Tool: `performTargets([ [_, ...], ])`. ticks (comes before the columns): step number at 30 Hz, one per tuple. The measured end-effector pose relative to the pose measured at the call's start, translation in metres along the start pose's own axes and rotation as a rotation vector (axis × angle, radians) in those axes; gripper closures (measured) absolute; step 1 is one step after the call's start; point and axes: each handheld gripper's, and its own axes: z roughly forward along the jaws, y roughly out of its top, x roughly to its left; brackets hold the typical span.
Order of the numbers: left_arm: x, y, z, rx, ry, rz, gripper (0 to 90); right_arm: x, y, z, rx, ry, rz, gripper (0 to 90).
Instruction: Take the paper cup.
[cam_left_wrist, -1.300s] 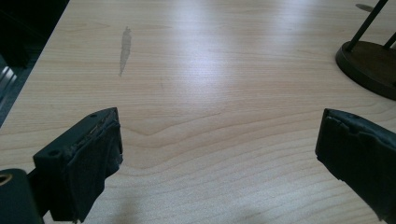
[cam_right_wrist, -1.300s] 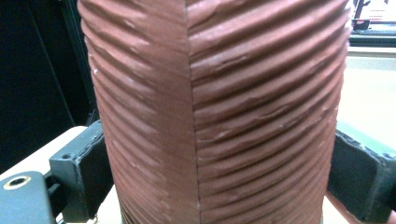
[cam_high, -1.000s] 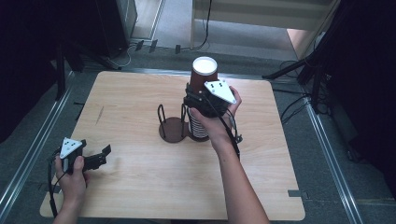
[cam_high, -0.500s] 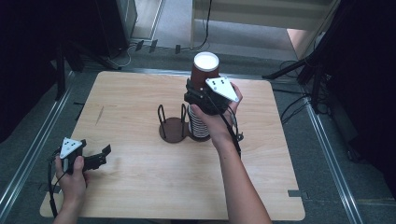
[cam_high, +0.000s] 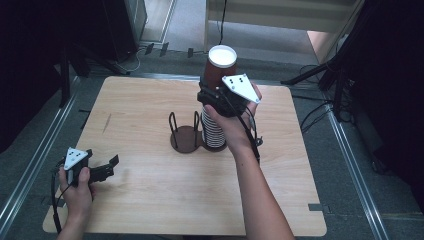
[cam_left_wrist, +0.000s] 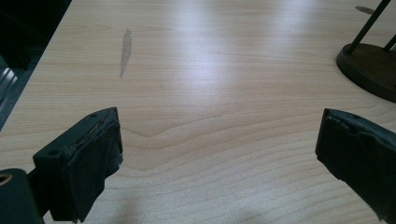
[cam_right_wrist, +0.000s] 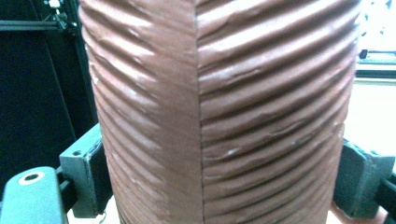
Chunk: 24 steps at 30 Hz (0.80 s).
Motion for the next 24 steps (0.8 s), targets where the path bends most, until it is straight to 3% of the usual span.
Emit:
performTargets([
  [24,0.001,0.000,0.001,-0.009,-0.013,-0.013,1.1,-0.006,0.030,-0.012,-0.095,0.009,0.003,11.8],
])
